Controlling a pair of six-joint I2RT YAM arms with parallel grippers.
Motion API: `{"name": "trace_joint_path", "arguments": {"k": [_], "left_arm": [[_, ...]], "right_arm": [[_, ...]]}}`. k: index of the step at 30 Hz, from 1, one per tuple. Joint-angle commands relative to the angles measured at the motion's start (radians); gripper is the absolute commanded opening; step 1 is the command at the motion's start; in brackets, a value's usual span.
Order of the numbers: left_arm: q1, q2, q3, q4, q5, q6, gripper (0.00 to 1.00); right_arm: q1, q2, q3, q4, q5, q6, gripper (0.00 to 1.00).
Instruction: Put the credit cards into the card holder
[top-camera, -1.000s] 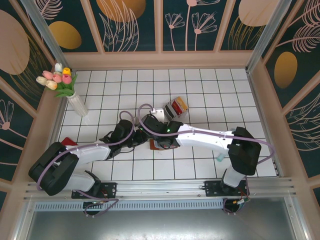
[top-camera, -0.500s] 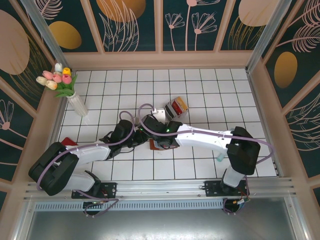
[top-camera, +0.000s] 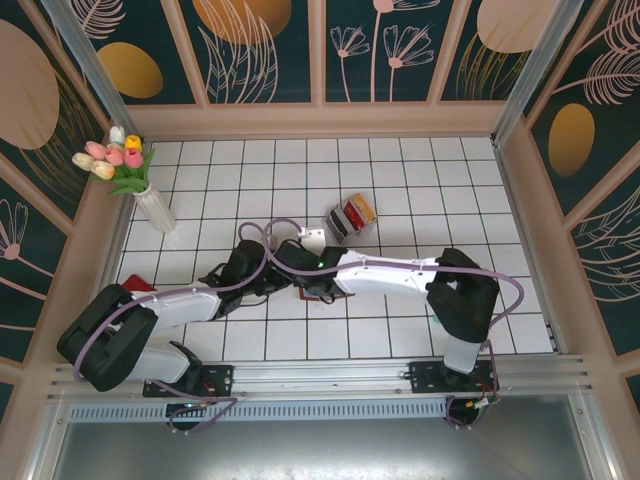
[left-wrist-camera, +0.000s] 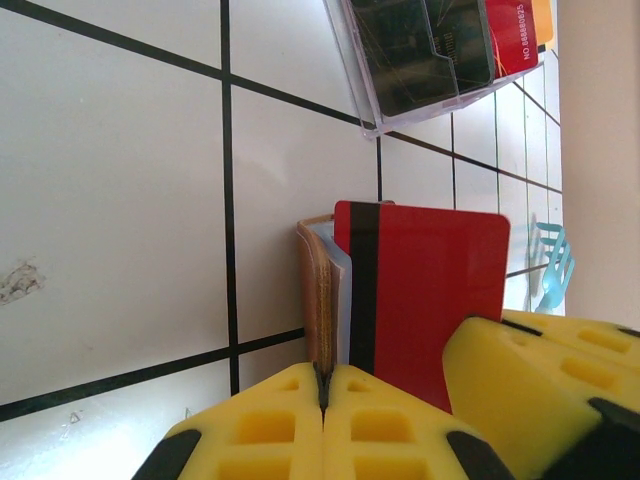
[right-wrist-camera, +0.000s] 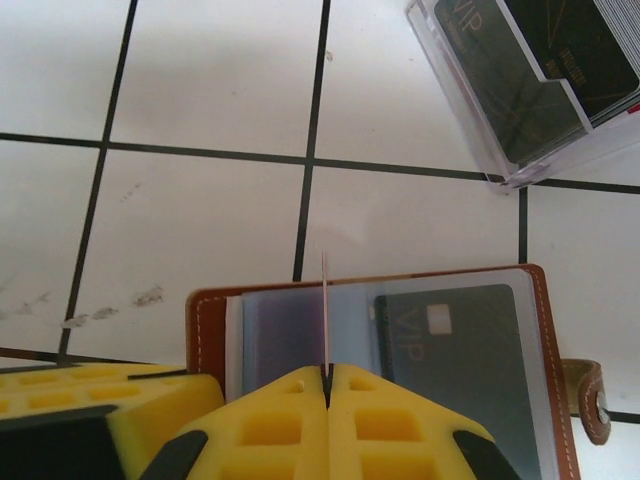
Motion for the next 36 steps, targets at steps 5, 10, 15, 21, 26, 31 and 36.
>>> {"name": "trace_joint_path", "arguments": {"k": [5,10,15,21,26,31,36], "left_arm": [[0.007,-0.01,-0.013,-0.025,-0.036,0.002,0.0],[0.005,0.008,-0.022,-0.05,-0.063,0.029,0.01],[0.005,0.024,-0.014,-0.087,-0.099,0.057,0.02],[0.006,0.027,0.0,-0.129,-0.125,0.081,0.21],[0.006,0.001,0.002,-0.137,-0.137,0.083,0.24],[0.006,0.026,0.007,-0.142,-0.141,0.093,0.09],[0.006,0.059,0.019,-0.133,-0.135,0.108,0.03]], "right_arm": [[-0.023,-0.059,-0.043,-0.025,0.006,0.045,0.0],[-0.091,-0.098,-0.149,0.065,-0.098,0.038,0.0],[-0.137,-0.099,-0.191,0.069,-0.129,0.021,0.0],[-0.183,-0.112,-0.278,0.159,-0.222,0.006,0.0],[-0.192,-0.167,-0.297,0.246,-0.316,-0.01,0.0],[-0.226,-0.208,-0.345,0.369,-0.419,-0.042,0.0],[-0.257,-0.197,-0.42,0.446,-0.465,-0.036,0.0]]}}
